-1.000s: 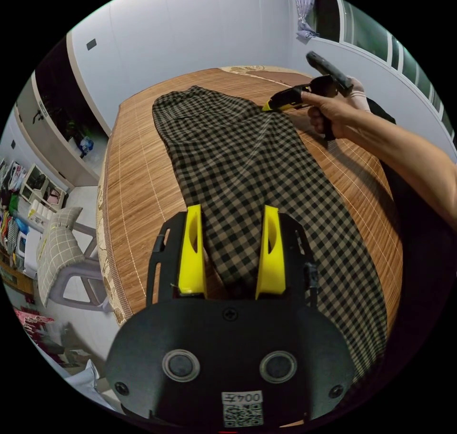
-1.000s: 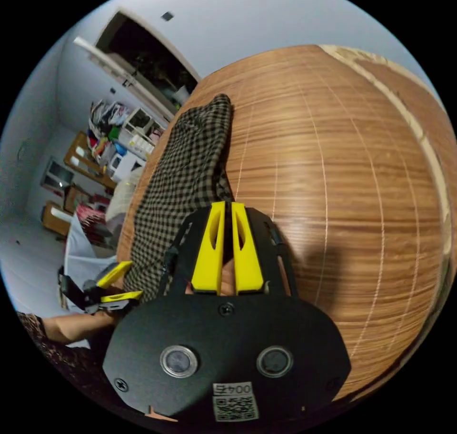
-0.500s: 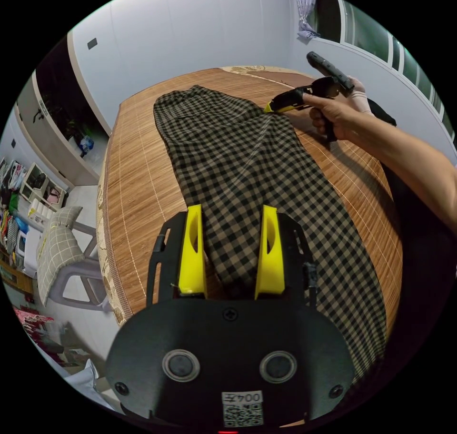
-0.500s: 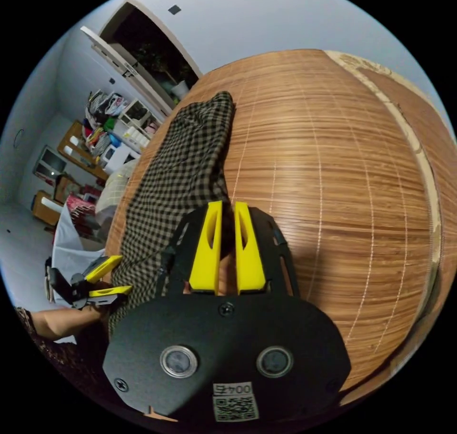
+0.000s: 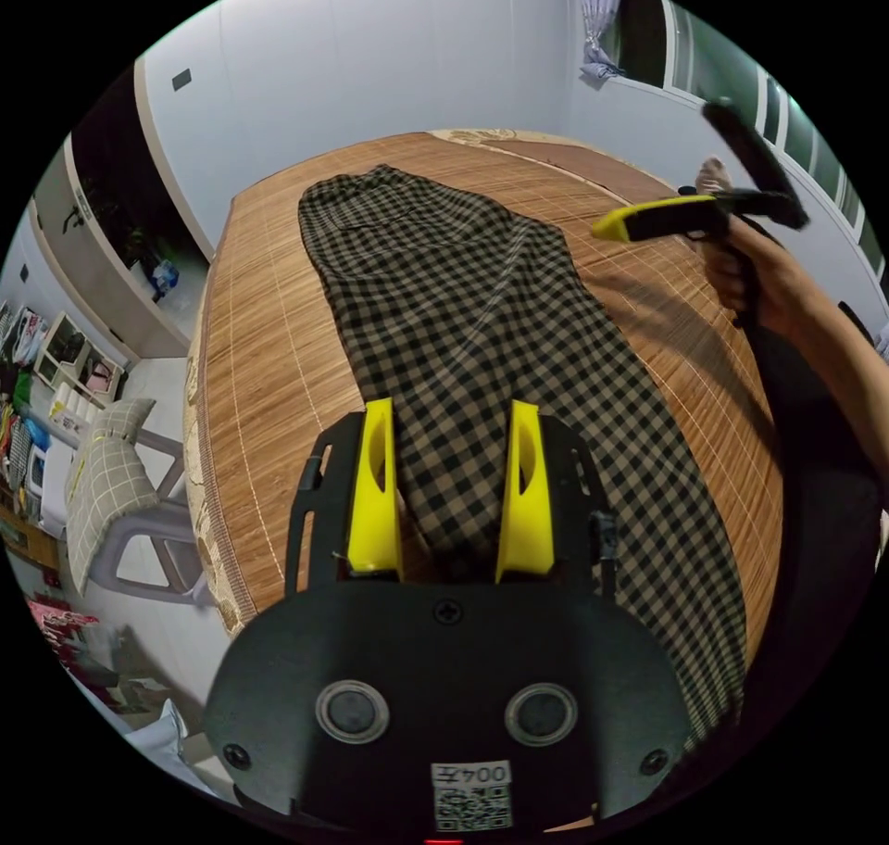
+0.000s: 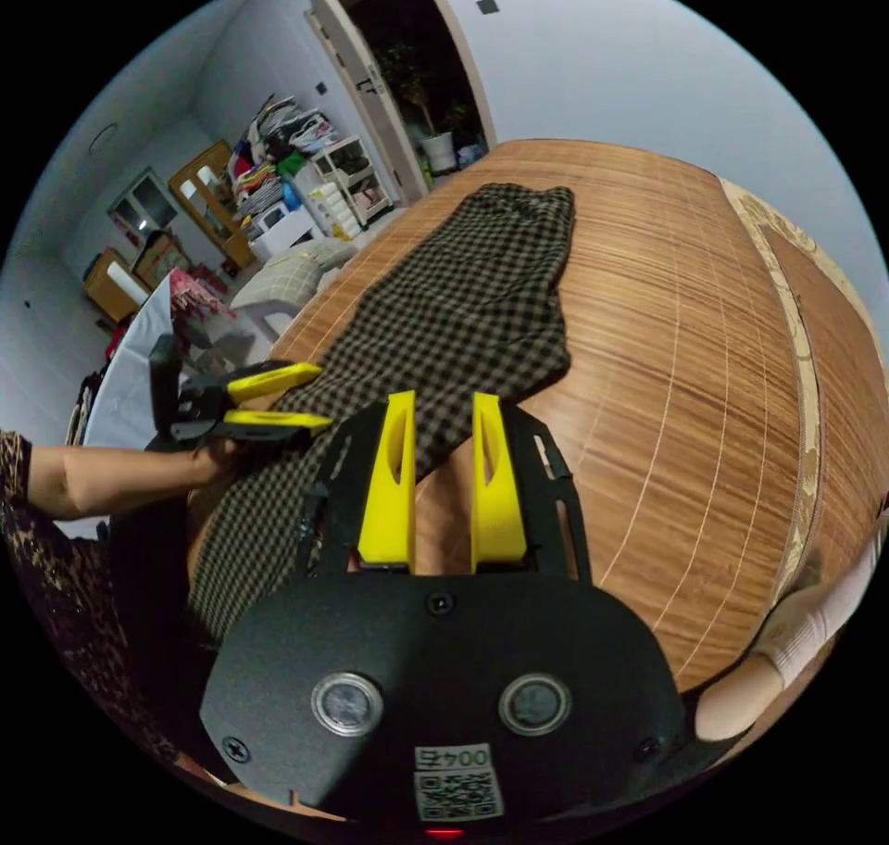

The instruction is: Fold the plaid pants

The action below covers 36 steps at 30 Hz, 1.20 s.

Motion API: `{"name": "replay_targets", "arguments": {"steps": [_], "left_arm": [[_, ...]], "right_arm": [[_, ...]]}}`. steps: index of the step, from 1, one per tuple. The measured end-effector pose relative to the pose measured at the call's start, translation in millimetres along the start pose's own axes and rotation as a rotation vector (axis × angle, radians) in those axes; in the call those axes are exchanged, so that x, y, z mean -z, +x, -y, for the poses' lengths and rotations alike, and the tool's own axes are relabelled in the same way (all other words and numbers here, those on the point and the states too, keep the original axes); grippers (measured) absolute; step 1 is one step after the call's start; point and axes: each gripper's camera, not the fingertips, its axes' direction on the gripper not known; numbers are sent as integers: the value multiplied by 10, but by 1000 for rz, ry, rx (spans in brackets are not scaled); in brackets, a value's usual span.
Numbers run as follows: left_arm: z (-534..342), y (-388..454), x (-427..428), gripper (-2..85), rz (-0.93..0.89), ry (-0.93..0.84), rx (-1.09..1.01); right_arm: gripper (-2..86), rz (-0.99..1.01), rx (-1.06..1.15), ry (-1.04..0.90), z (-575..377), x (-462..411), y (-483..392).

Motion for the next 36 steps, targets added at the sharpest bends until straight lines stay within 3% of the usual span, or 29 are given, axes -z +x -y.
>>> {"name": "replay_targets", "arguments": {"steps": [7, 11, 16, 21, 25, 28, 36], "left_arm": [[28, -148, 1, 186, -66, -39, -83], [-100, -299, 277, 185, -253, -68, -63], [-636, -215, 656, 162, -392, -85, -73], [-1021, -230, 709, 154, -445, -218, -16], [-1264, -504, 731, 153, -742, -360, 159], [-1458, -550, 634, 152, -915, -497, 204], [-1654, -440, 376, 148, -880, -762, 146]], "right_arm": [[71, 88, -74, 25, -995, 136, -1053], [51, -28, -53, -27, -1421, 98, -1702], [66, 32, -16, -136, -1719, -36, -2243], [82, 76, -35, -311, -1906, -279, -2619], [82, 347, -261, -429, -2245, -256, -2682], [88, 393, -327, -526, -2490, -234, -2809], [94, 458, -410, -715, -2847, -381, -3074]]}}
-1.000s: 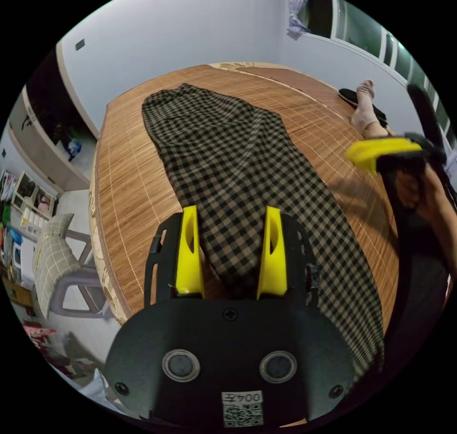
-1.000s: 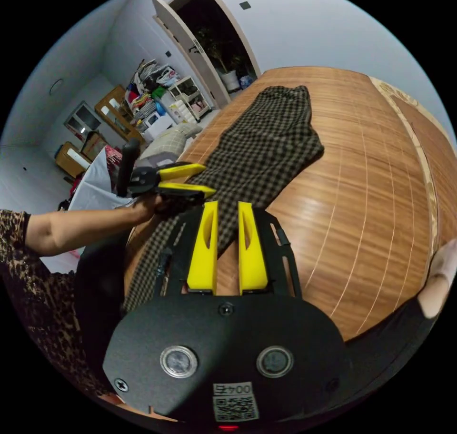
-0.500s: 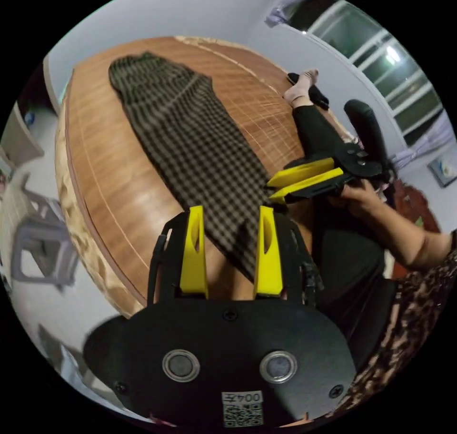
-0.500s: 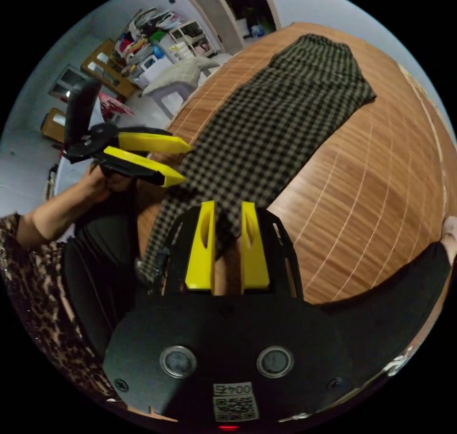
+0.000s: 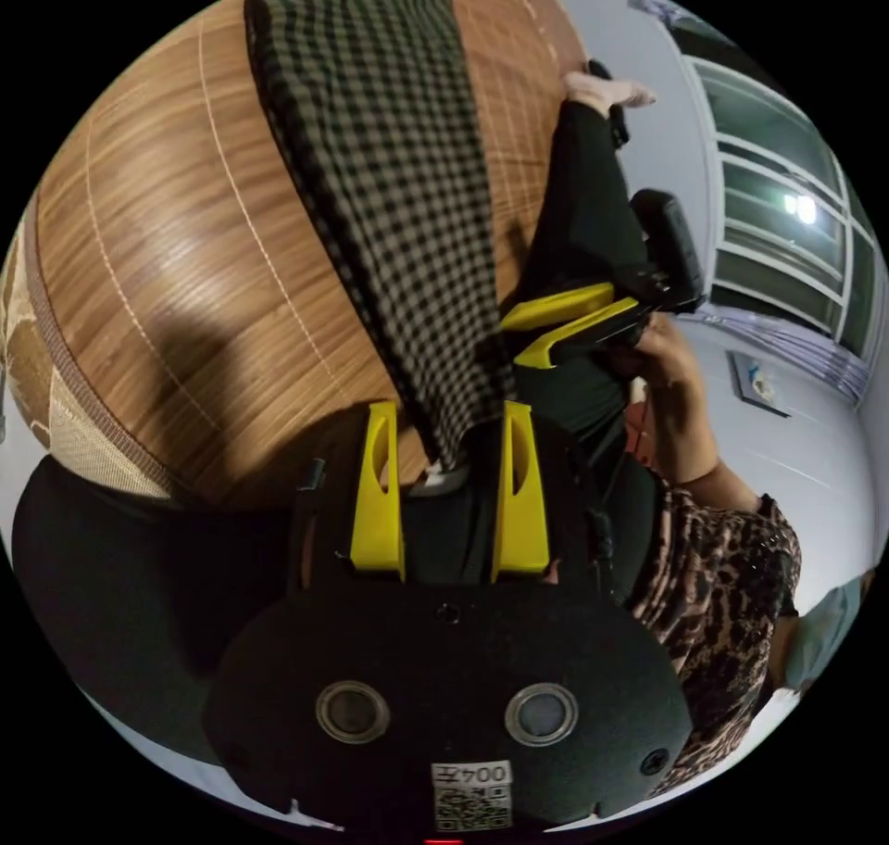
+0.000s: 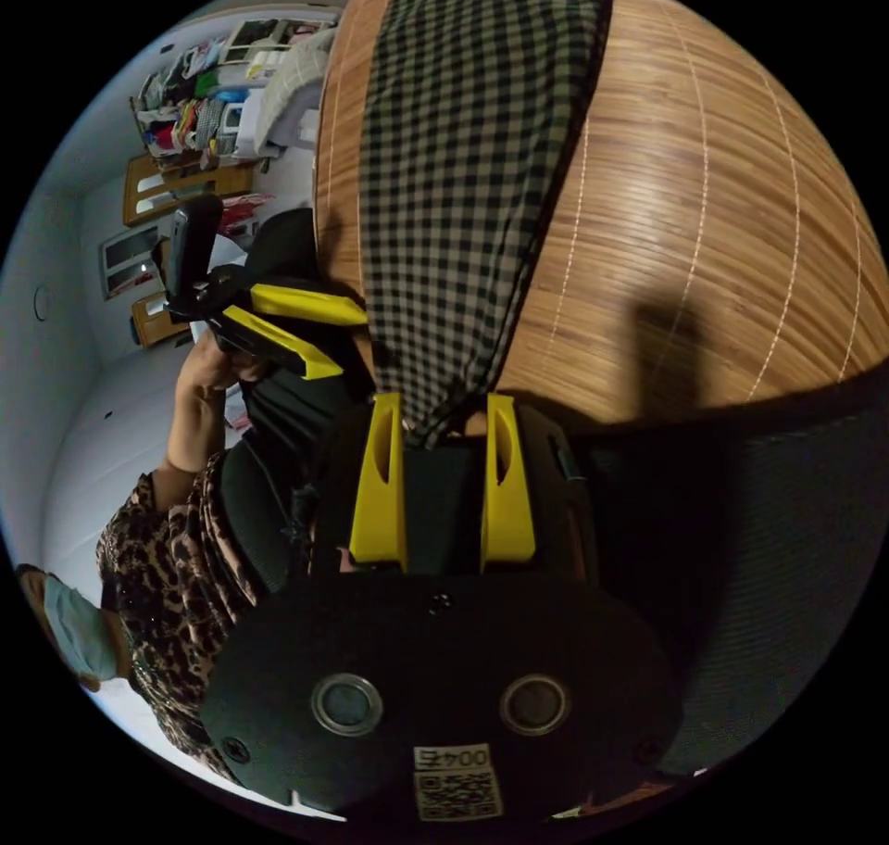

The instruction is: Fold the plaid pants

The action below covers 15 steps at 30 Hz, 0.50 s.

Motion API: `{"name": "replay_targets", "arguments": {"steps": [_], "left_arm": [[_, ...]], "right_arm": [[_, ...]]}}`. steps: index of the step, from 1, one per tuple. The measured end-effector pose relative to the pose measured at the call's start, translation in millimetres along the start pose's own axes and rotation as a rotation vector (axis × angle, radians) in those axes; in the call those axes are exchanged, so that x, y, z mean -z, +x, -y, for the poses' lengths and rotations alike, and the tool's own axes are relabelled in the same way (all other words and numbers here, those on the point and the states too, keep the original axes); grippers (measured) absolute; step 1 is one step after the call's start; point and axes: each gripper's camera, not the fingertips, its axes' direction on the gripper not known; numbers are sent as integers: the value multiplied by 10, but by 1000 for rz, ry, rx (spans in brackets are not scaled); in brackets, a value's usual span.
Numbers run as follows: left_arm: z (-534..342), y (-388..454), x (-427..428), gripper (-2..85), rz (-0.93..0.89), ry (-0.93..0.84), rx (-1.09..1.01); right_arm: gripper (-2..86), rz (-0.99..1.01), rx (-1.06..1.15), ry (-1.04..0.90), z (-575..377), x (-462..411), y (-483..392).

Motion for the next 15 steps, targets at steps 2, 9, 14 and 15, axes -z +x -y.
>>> {"name": "replay_targets", "arguments": {"steps": [2, 9, 14, 15], "left_arm": [[29, -26, -81, 143, 10, -58, 6], [56, -167, -137, 127, -66, -138, 46], [32, -153, -270, 121, -82, -197, 37], [26, -153, -292, 120, -87, -204, 37]], "right_arm": [[93, 0, -9, -40, -1, -77, -28], [85, 2, -19, -148, -28, -294, -140], [75, 44, -14, -222, -107, -444, -263], [73, 44, -10, -231, -122, -462, -283]]}}
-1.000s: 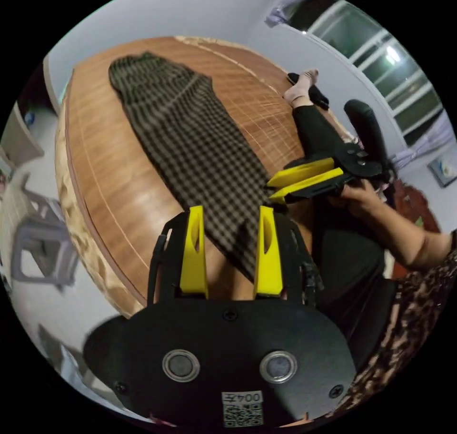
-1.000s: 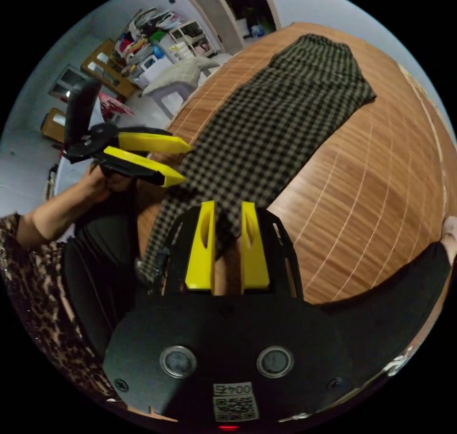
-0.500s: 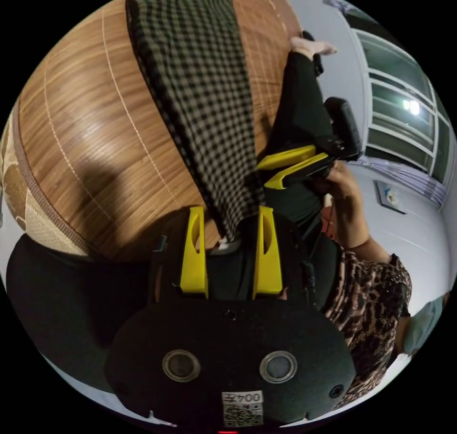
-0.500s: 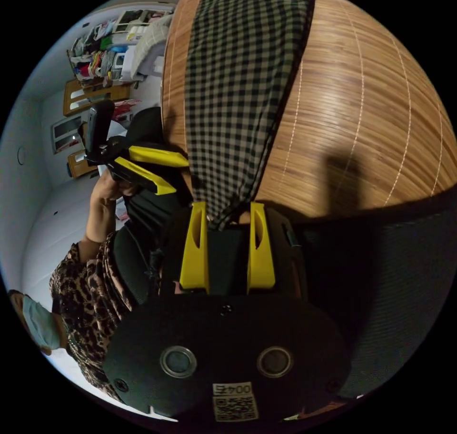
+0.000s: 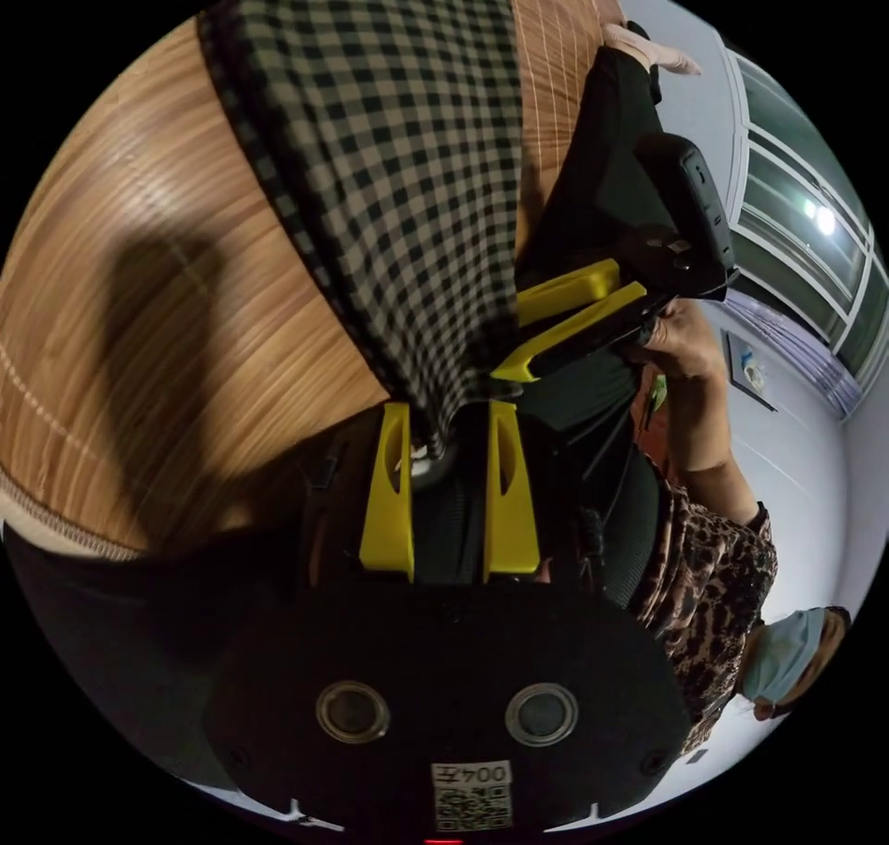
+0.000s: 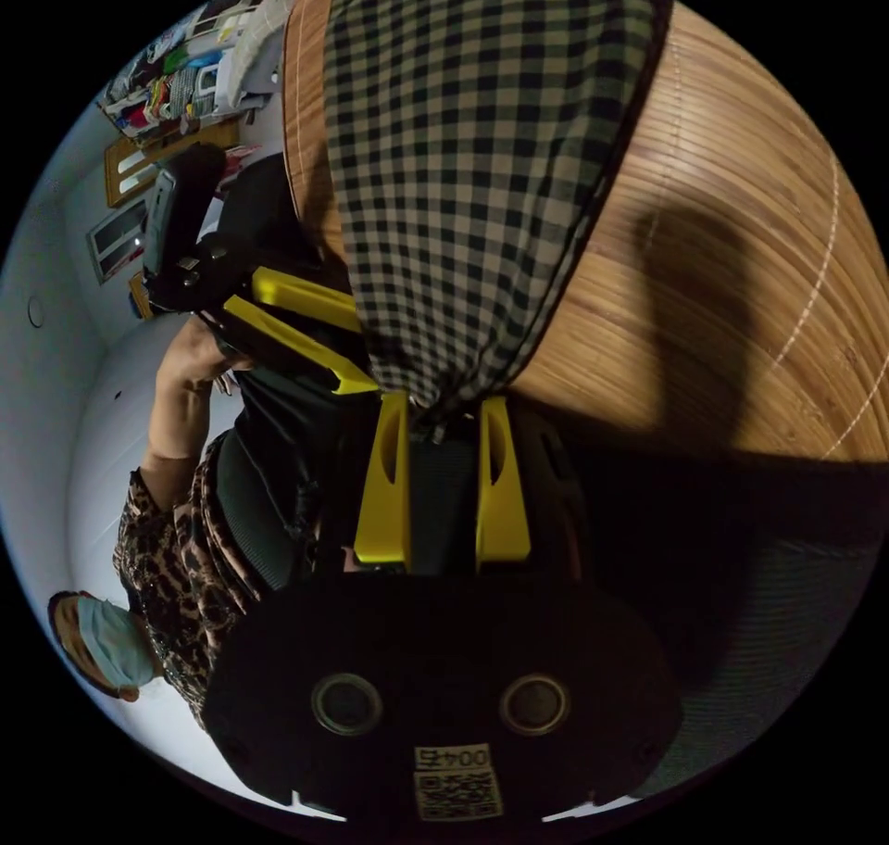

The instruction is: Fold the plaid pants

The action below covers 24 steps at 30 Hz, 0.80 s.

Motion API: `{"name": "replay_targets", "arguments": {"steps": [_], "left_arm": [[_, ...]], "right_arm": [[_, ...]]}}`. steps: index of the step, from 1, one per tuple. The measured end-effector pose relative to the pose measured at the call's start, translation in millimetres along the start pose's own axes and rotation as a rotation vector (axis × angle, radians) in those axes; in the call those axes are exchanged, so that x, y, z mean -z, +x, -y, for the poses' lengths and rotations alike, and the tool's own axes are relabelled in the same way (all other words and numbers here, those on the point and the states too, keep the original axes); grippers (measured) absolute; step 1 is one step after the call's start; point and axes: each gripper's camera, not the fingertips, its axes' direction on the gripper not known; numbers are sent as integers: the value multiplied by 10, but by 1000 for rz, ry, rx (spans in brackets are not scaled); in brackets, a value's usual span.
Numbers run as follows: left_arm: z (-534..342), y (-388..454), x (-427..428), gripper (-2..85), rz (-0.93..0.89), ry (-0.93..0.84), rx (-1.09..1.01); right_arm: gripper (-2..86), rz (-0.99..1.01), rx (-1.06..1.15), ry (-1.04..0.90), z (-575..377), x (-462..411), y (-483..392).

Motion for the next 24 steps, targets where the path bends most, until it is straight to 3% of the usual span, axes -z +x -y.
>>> {"name": "replay_targets", "arguments": {"steps": [6, 12, 20, 24], "left_arm": [[-98, -24, -103, 92, 10, -42, -10], [-360, 133, -162, 42, 137, -61, -92], [-1392, 337, 381, 33, -69, 357, -302], [-1836, 485, 567, 32, -149, 470, -403]], "right_arm": [[45, -63, 18, -24, -166, -124, -200], [10, -93, 96, 68, -550, -51, -468], [1, 189, 405, 495, -1667, 508, -849], [1, 190, 517, 613, -2151, 702, -1077]]}}
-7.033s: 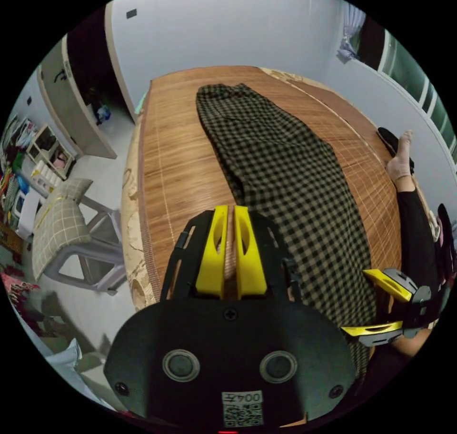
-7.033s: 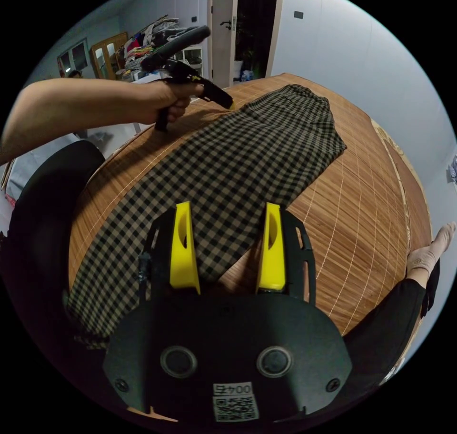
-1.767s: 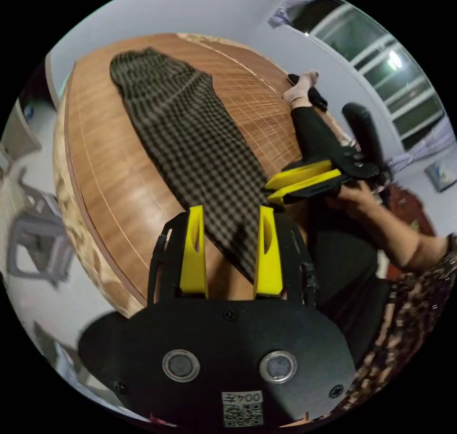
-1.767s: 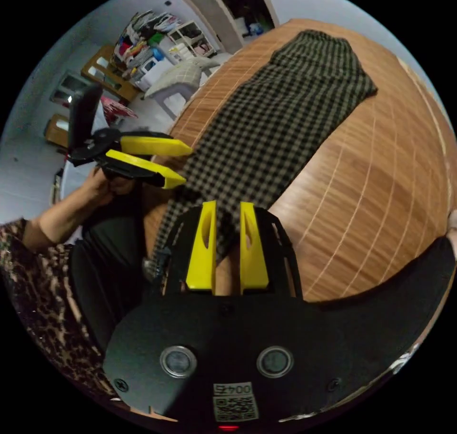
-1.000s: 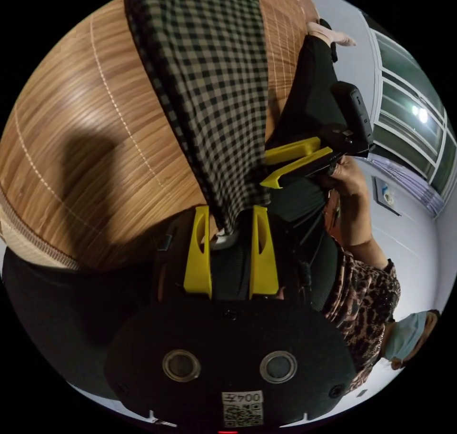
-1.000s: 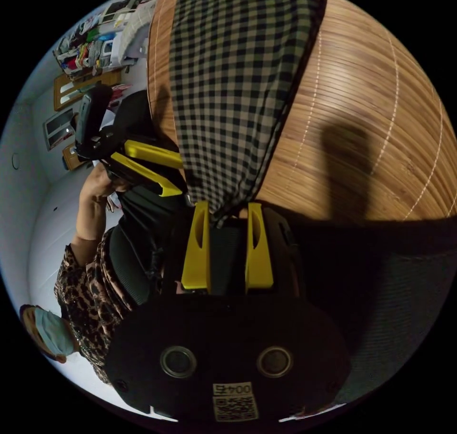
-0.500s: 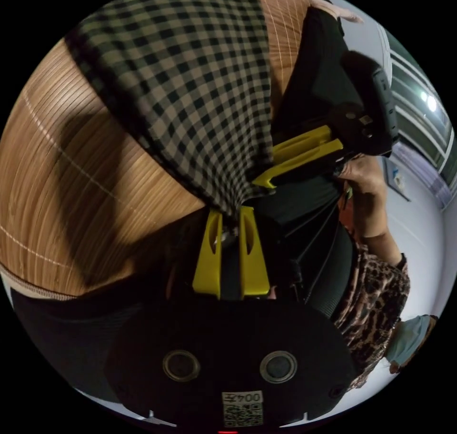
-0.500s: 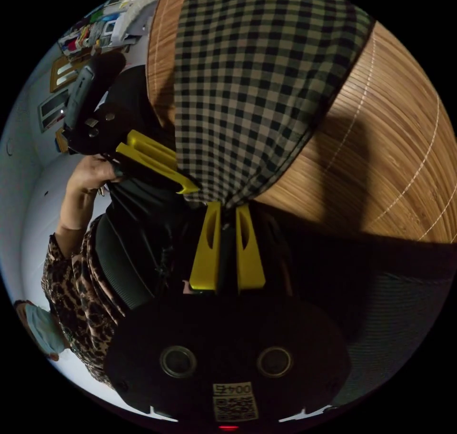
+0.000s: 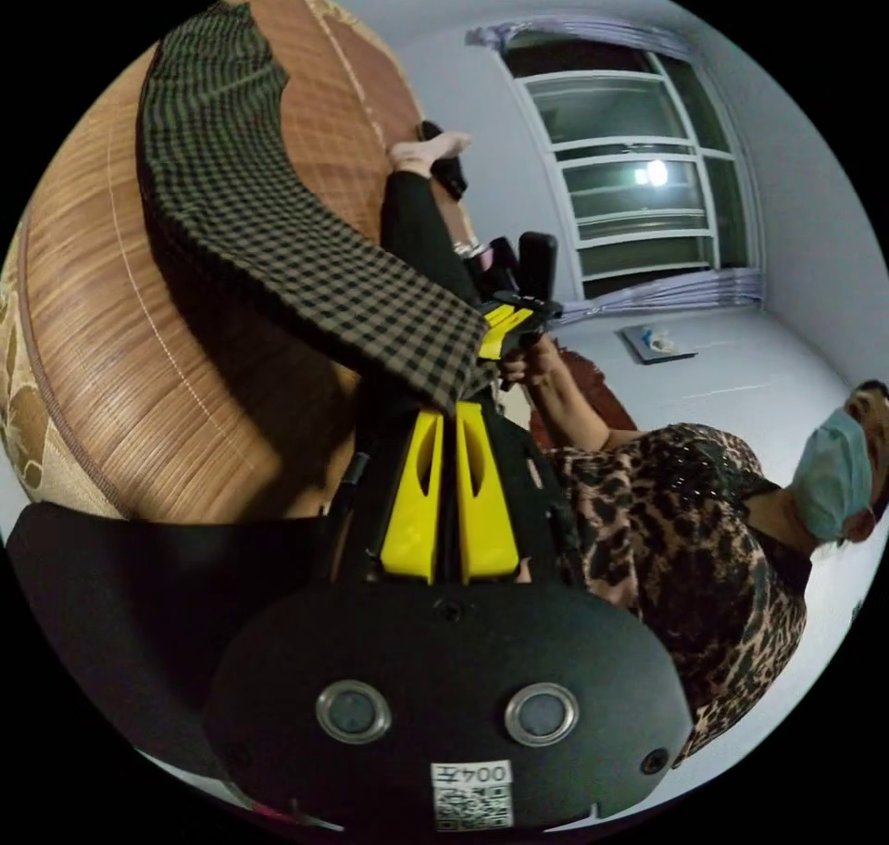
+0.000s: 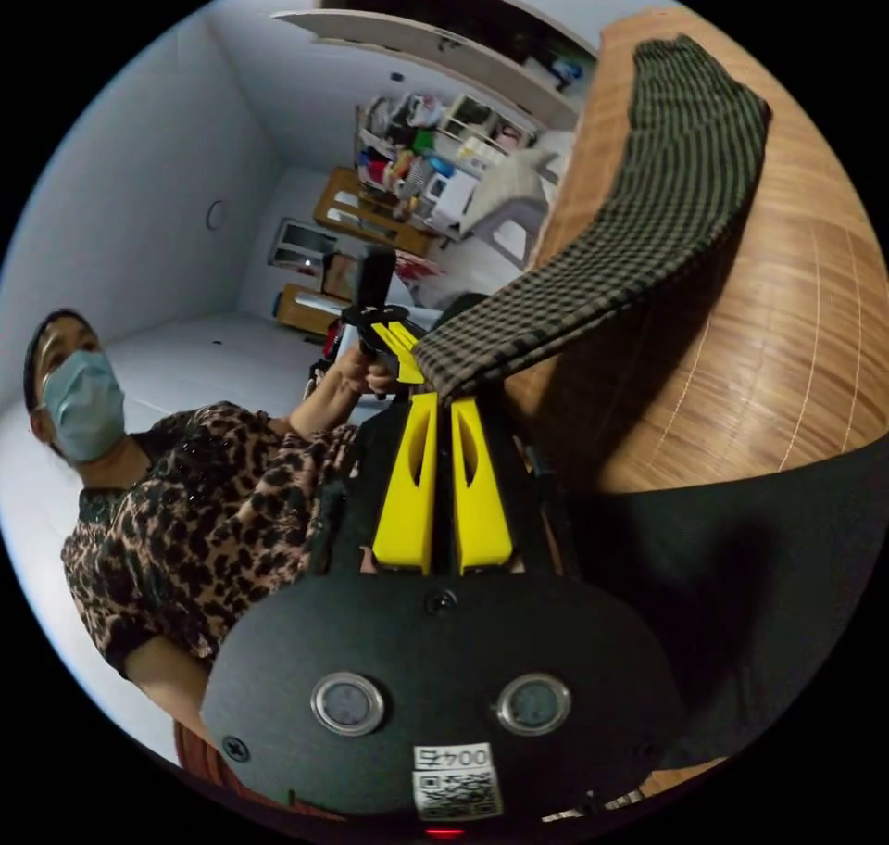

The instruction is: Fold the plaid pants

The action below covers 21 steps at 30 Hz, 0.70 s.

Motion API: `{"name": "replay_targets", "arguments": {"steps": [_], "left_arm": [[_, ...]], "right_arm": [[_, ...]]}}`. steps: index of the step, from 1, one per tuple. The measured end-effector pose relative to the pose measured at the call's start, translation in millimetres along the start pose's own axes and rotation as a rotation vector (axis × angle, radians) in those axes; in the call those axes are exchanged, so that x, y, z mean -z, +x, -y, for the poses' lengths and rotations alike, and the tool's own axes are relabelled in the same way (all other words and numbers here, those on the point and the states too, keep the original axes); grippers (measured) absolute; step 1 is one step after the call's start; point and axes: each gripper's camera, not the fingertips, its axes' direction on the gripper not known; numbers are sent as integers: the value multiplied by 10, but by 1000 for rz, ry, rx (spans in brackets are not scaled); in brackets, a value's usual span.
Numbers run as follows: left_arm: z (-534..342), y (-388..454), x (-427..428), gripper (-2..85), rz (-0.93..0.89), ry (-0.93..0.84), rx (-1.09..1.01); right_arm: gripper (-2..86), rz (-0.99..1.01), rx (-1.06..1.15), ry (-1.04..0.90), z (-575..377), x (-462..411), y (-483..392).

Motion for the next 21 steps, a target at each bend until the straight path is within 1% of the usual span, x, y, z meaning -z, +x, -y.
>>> {"name": "replay_targets", "arguments": {"steps": [3, 7, 13, 15, 21], "left_arm": [[-122, 304, 125, 31, -2, 22, -76], [-315, 702, 197, 32, 17, -5, -137], [-691, 1208, 215, 32, -56, -74, -171], [-785, 1254, 209, 32, -87, -83, -152], [-872, 1141, 349, 33, -225, 33, -72]], "right_arm": [[3, -17, 111, 15, -46, 157, -411], [14, -53, 221, -21, -114, 279, -942], [34, 40, 327, -91, -327, 296, -1569], [34, 63, 333, -89, -372, 296, -1663], [35, 128, 289, 6, -259, 426, -1645]]}}
